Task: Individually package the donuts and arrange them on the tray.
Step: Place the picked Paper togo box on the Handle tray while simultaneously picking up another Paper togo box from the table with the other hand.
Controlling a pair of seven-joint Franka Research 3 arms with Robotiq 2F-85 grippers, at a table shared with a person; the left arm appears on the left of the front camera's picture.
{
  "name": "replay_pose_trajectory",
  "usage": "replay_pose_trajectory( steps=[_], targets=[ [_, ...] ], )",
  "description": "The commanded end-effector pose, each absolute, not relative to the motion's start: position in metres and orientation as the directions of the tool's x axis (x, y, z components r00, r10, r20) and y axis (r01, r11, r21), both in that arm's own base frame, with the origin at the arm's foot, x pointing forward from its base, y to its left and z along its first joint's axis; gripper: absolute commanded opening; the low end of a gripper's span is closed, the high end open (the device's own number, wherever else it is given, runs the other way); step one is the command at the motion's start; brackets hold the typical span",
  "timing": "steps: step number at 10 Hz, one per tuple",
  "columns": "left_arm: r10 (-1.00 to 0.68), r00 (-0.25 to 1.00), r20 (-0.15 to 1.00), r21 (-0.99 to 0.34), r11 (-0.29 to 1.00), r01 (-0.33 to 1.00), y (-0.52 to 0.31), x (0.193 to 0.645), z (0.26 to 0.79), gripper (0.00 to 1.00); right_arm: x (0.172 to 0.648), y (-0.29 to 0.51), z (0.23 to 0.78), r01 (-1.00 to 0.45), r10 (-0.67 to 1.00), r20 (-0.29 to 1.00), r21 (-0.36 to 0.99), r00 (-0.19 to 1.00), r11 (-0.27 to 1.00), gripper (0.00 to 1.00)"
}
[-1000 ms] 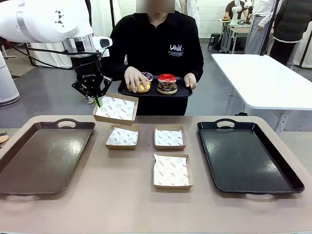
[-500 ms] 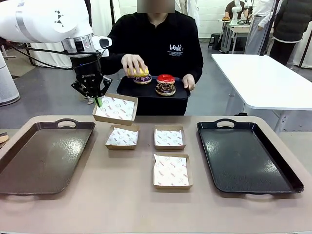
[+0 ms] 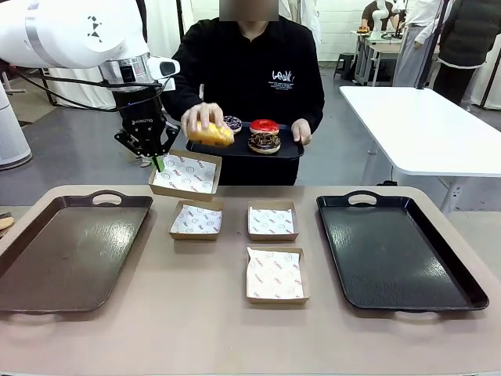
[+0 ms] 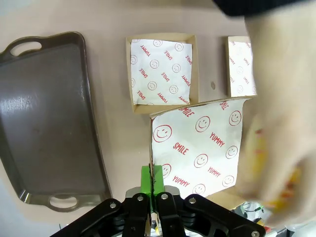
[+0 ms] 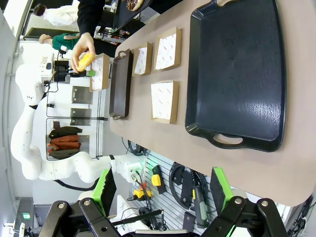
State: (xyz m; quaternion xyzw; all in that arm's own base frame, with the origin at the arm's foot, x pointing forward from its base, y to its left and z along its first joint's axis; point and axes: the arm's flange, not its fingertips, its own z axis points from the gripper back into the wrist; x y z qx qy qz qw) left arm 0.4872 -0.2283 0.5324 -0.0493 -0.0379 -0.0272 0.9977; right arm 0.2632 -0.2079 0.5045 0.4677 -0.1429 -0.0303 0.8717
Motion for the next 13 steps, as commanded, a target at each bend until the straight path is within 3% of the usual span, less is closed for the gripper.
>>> replay_pose_trajectory(
  steps=[1,13],
  targets=[
    [-0.036,0.996,0.079,-0.093,0.995,0.043,-0.226,0.4815,0.5318,0.0,0.2648,-0.2066,0.505,-0.082,-0.203,0.225,0.837,0.953,0.54,1.0],
    [-0.036,0.996,0.079,-0.093,0.995,0.043,-0.226,0.4815,0.5318,0.0,0.2648,-0.2066,0.505,-0.082,-0.203,0.225,0.837,0.953,0.54,1.0]
  ],
)
